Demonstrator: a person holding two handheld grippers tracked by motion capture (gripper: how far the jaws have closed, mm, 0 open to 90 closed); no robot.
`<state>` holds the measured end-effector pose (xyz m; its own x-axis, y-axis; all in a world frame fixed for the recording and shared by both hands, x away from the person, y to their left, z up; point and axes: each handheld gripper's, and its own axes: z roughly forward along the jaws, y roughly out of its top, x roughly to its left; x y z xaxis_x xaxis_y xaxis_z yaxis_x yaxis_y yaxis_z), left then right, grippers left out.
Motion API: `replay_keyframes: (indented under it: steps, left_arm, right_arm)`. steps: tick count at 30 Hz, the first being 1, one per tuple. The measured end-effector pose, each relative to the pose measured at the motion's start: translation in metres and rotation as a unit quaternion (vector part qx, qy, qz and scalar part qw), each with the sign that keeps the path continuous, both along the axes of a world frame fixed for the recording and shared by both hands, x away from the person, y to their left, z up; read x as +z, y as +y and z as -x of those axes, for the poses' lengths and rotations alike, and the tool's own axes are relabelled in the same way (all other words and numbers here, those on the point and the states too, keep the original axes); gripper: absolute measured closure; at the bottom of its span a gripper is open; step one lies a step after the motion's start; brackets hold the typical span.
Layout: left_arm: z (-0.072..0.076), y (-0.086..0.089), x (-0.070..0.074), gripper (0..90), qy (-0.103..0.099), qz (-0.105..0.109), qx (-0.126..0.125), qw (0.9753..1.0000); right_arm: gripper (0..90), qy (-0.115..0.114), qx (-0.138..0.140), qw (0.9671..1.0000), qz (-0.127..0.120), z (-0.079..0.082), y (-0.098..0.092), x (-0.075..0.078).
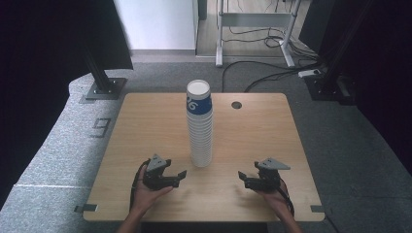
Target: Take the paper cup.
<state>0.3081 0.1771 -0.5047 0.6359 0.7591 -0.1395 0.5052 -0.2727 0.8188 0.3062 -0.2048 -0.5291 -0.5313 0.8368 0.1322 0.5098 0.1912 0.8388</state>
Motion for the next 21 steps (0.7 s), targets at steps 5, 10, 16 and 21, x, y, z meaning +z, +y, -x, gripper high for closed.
replay_keyframes:
  steps: [5,10,16,21]
  left_arm:
    - [-0.008,-0.008,0.001,19.7,0.003,0.009,-0.009,0.9999]
    - [-0.015,-0.015,0.001,19.0,0.001,0.006,-0.017,0.9998]
    - [-0.024,-0.025,-0.001,17.2,-0.001,0.001,-0.024,0.9997]
    - [-0.031,-0.032,-0.005,16.7,0.003,-0.001,-0.029,0.9996]
  right_arm:
    - [18.3,0.001,-0.003,1.0000,0.001,0.000,0.000,-0.001]
    - [18.3,0.001,-0.006,1.0000,0.001,0.003,-0.001,-0.001]
    - [18.7,-0.001,-0.011,0.9999,-0.002,0.007,-0.003,-0.001]
    - [18.6,0.004,-0.011,0.9999,-0.003,0.008,-0.003,-0.002]
